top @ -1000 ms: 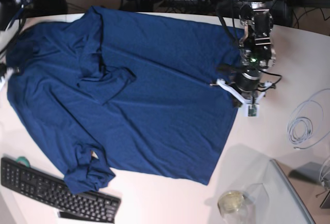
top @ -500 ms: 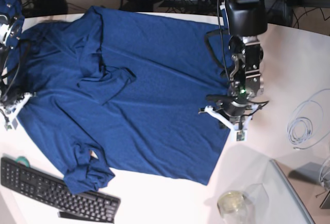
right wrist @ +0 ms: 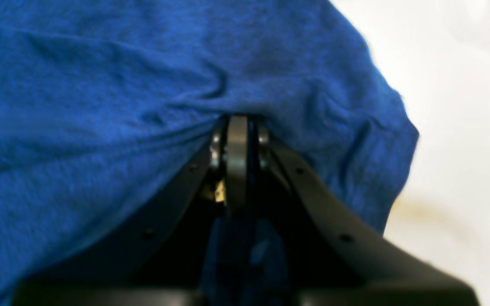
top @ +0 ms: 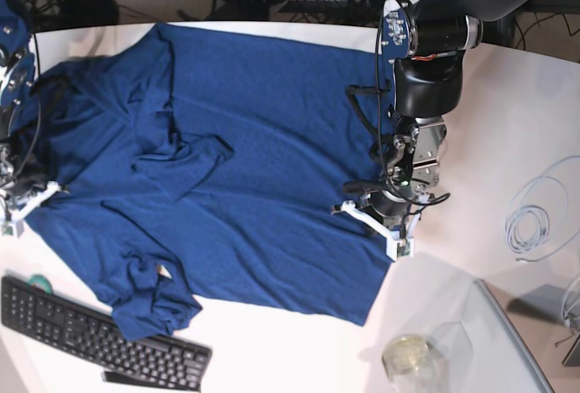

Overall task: Layout the t-shirt on the table in an organized manner, then fold the t-shirt properly
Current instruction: 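Release the shirt with both grippers and lift them away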

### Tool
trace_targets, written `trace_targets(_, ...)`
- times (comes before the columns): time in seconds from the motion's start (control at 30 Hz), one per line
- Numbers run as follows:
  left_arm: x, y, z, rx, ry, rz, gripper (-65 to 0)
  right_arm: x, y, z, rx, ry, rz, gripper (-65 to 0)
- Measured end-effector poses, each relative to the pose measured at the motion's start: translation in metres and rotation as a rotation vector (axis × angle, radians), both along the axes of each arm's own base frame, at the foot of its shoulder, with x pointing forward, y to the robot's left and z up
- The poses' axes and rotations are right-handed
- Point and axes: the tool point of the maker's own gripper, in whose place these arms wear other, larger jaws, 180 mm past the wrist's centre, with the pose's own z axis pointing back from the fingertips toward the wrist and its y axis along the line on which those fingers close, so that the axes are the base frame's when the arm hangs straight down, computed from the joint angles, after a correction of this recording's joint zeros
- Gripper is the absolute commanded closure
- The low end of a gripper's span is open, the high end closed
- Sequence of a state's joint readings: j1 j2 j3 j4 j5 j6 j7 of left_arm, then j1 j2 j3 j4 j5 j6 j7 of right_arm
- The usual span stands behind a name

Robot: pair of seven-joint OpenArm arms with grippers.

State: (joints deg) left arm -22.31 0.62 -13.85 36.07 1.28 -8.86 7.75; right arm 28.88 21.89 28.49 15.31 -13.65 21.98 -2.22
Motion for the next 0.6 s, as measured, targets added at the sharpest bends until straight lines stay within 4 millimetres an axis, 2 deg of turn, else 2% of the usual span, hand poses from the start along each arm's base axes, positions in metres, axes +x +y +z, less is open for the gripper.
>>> trace_targets(0.1,0.003,0.006,0.013,0.020,-0.020,0.001,0.0,0.003,-0.008,0.006,-0.014,0.005,-0.006,-3.2)
trace_targets(0.17,0.005,0.014,0.028,0.032,-0.034,0.015,0.0,0.007,-0.019,0.015,-0.036,-0.007,-0.009,-3.0)
trace_targets(0.23,0.006,0.033,0.052,0.039,-0.079,0.066,0.0,0.017,-0.028,0.031,-0.083,-0.039,-0.002,-2.9)
trace_targets(0.3,-0.001,0.055,0.076,0.065,-0.116,0.114,0.0,0.022,-0.035,0.051,-0.129,-0.056,0.027,-2.9)
trace_targets(0.37,-0.018,0.079,0.094,0.106,-0.137,0.159,0.0,0.021,-0.026,0.069,-0.169,-0.054,0.074,-3.8)
trace_targets(0.4,-0.032,0.091,0.099,0.129,-0.147,0.182,0.0,0.017,-0.012,0.075,-0.158,-0.069,0.098,-3.8)
trace_targets(0.47,-0.067,0.114,0.097,0.168,-0.130,0.229,0.0,-0.001,0.029,0.078,-0.158,-0.020,0.212,-6.6)
trace_targets(0.53,-0.107,0.124,0.082,0.189,-0.077,0.208,0.0,-0.019,0.075,0.075,-0.156,0.028,0.320,-17.3)
trace_targets(0.6,-0.147,0.137,0.063,0.197,0.005,0.199,0.0,-0.030,0.113,0.073,-0.145,0.063,0.380,-31.7)
